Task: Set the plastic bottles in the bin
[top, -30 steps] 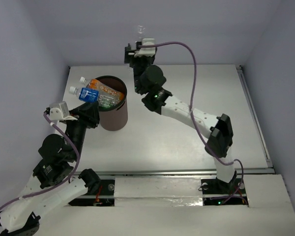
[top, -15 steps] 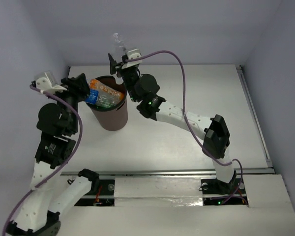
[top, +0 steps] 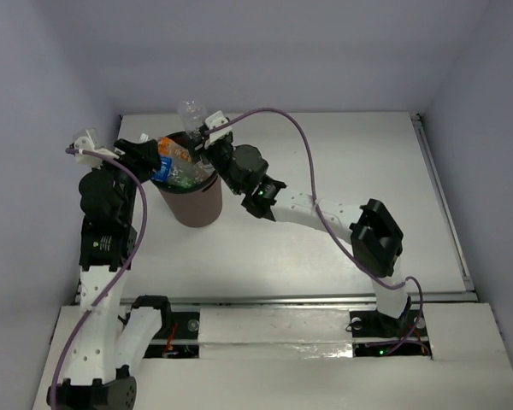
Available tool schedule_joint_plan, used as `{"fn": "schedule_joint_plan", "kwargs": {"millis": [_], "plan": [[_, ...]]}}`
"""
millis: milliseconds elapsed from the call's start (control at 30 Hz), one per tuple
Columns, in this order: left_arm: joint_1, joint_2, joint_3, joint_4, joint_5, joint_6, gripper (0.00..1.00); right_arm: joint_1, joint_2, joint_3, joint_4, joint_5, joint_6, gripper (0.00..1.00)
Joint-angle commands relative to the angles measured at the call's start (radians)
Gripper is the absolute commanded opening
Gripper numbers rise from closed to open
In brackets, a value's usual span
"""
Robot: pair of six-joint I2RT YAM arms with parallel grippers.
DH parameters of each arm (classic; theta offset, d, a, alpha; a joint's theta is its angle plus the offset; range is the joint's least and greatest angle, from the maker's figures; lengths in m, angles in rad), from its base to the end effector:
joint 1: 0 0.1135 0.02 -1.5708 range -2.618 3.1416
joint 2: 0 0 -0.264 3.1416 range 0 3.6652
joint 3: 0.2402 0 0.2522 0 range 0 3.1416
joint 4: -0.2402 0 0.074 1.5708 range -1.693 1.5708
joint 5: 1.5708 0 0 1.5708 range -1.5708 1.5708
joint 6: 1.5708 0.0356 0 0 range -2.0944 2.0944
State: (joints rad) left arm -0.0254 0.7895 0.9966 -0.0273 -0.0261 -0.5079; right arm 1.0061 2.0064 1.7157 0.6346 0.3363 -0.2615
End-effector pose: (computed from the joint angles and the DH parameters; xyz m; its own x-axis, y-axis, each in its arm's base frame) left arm 0.1693 -0.0034 0.4296 0.1563 -0.4903 -0.8574 0.0867 0.8716 -0.4826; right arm 0.2693 0.4031 0.3764 0.3375 0.0767 -0.9382 -0.5631 0.8152 -0.1359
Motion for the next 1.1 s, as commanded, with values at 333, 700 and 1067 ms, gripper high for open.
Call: {"fn": "schedule_joint_plan", "kwargs": {"millis": [333, 700, 1067], "plan": [[0.001, -0.075, -0.003, 0.067, 0.055, 0.0, 0.56, 0.023, 0.003, -0.076, 0.03, -0.022, 0.022, 0.69], [-0.07, -0.131, 0.063, 0.055, 0.043, 0.043, 0.61, 0.032, -0.046, -0.084, 0.034, -0.036, 0.064, 0.9], [-0.088, -0.167, 0.023, 0.053, 0.043, 0.054, 0.62, 0.042, -0.103, -0.12, 0.05, -0.004, 0.064, 1.0]]}}
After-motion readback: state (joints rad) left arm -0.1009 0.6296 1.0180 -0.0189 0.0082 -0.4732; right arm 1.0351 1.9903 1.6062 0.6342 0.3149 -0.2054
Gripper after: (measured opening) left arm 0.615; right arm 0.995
